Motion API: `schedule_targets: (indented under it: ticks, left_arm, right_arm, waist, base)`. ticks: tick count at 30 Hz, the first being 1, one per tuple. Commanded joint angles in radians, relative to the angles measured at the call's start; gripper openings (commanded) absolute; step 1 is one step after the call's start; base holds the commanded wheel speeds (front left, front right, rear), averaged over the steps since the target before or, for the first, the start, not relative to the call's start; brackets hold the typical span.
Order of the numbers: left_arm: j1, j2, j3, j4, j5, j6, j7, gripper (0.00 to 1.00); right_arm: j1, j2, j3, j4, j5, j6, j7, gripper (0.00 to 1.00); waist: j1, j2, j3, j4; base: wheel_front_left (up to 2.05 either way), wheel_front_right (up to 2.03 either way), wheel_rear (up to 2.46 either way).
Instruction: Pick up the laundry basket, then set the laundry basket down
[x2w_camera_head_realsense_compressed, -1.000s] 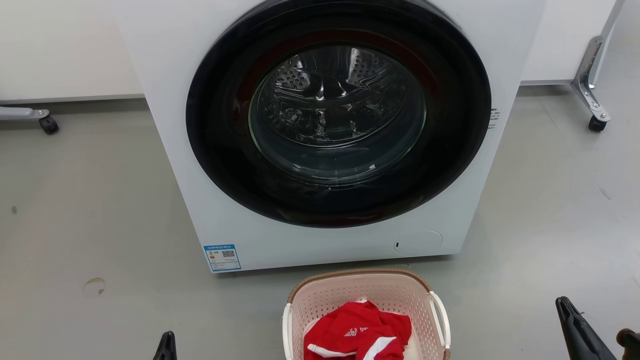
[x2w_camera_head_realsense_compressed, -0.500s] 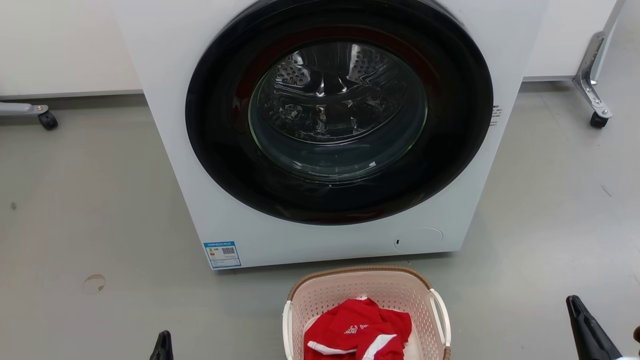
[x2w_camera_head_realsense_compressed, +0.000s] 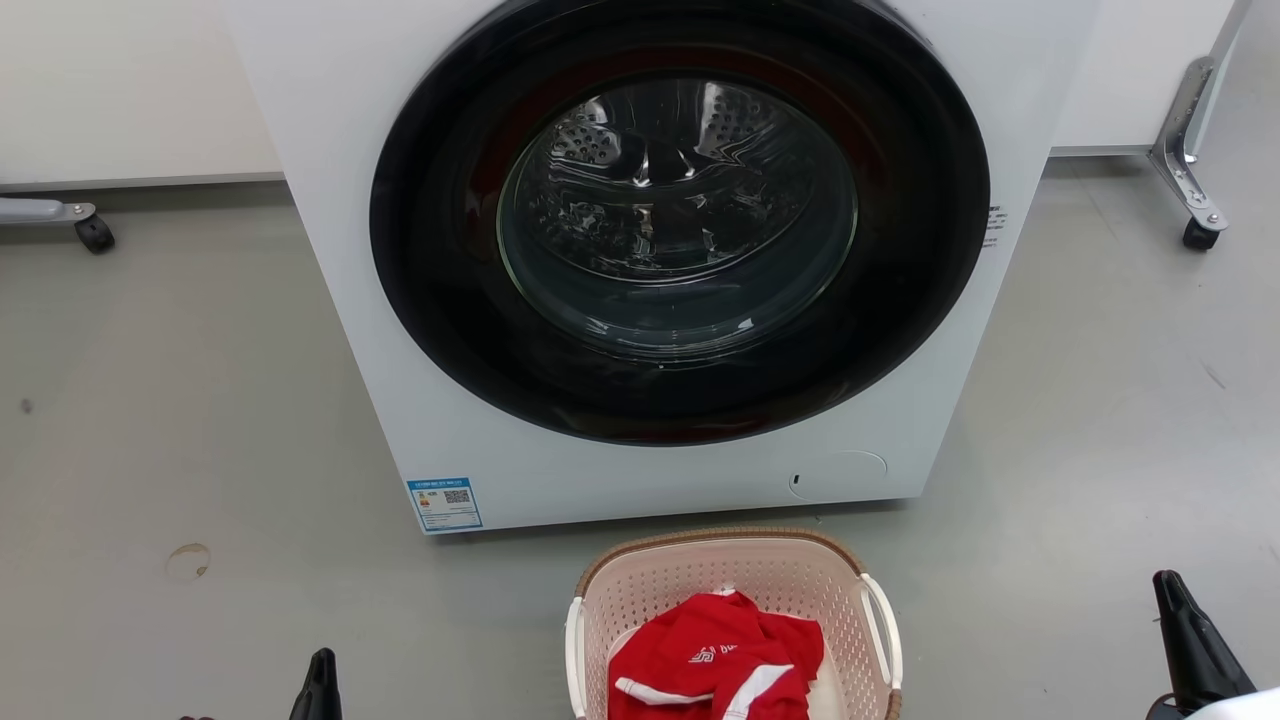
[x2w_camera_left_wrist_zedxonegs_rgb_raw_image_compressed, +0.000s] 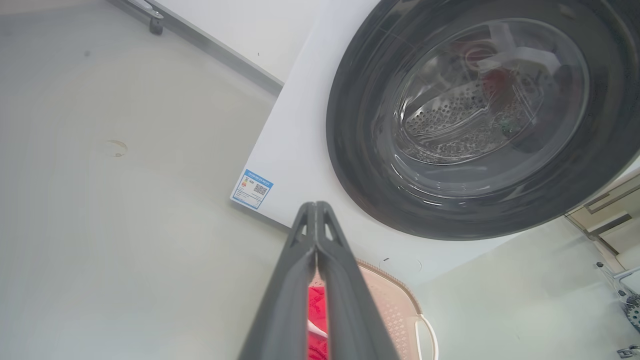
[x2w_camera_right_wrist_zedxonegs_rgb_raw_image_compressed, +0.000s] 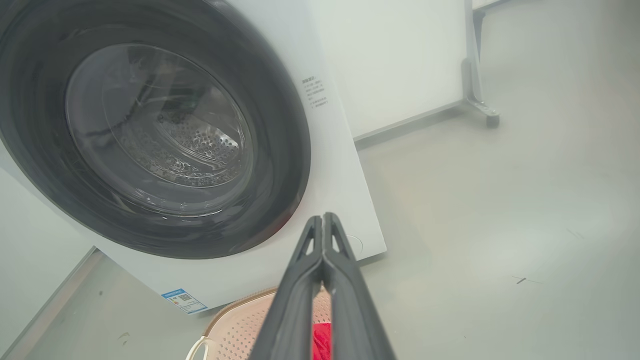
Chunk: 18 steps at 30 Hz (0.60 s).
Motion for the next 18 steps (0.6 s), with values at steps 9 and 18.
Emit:
schedule_targets:
  ticks: [9,18]
  left_arm:
    - [-0.069,0.006,0.031,-0.015,-0.102,-0.018,0.026,0.0]
    - [-0.089,0.004,0.046,-0.011,-0.195,-0.029,0.049,0.0]
  right_arm:
    - [-0.076,-0.022,-0.019,-0.008,0.108,0.002,0.026,0.0]
    - [-0.098,-0.019,-0.032,0.003,0.204,0.002,0.049,0.0]
  waist:
    - [-0.0002,0.0,0.005,0.001]
    - [-0.0002,0.0,0.01,0.002]
  base:
    - [0.0,0.0,0.0]
    - [0.0,0.0,0.0]
